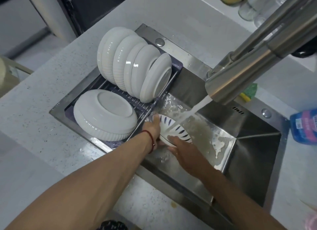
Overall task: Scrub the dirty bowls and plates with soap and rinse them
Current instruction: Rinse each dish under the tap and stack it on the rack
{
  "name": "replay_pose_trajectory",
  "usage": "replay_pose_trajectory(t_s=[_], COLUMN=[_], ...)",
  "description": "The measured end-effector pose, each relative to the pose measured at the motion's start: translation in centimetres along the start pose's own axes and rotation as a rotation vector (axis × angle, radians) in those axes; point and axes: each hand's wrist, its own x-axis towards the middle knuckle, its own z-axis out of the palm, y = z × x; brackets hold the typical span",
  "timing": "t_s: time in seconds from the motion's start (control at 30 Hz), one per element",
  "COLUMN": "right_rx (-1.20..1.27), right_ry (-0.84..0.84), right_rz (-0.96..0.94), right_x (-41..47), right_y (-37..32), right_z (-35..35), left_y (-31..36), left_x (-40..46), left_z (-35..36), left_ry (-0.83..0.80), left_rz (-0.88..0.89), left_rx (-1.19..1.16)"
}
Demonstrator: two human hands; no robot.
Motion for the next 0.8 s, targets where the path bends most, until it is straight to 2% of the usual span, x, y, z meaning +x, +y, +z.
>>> replay_pose_trajectory(t_s=[0.07,0.13,0.2,0.27,0.37,0.43,0.47,0.53,0.6,0.63,0.67,0.73,0.8], right_rx=[0.096,-0.022,-0.171,-0.092,0.128,-0.001,-0.149,-0.353,-0.393,-0.387,-0.392,-0.256,-0.099], right_ry=[-0.11,-0.217,-0.218,-0.187,-0.192,-0.214,-0.201,-0.107,0.031,0.071,0.062,-0.027,-0.134], right_rz=[0.048,0.159,0.21,0.225,-0.031,-0.12,-0.07,0.163,0.326,0.331,0.293,0.097,-0.111], right_x=[-0.4,1.8,5.4,7.8,5.2,1.7,0.5,0.8,3.5,5.2,6.5,7.4,4.5], right_y=[1.6,3.0,3.1,0.7,-1.7,0.2,1.8,3.6,3.1,2.5,1.8,1.0,0.9], right_z=[-1.3,-1.8,-0.3,0.8,0.4,-0.1,-0.3,-0.4,0.0,0.7,1.1,1.8,1.6], left_y=[-0.7,-1.7,-2.3,-1.9,-0.5,-0.4,-0.6,-3.0,-3.8,-3.5,-2.7,-2.1,-1.8], left_x=[-1.0,-1.3,-1.6,-1.5,-0.9,-0.6,-0.8,1.8,1.0,-0.3,-1.8,-1.9,-0.7], left_z=[-0.3,-0.1,0.4,0.8,0.3,0.3,0.7,1.4,2.2,2.3,2.4,2.0,1.1], left_ry=[-0.066,-0.127,-0.203,-0.223,-0.194,-0.166,-0.144,-0.125,-0.191,-0.202,-0.192,-0.182,-0.169], left_rz=[0.016,0.053,0.026,-0.018,-0.025,-0.011,-0.002,-0.006,-0.049,-0.067,-0.068,-0.059,-0.033], left_rx=[-0.053,-0.088,-0.16,-0.256,-0.28,-0.279,-0.235,-0.159,-0.191,-0.221,-0.243,-0.256,-0.258])
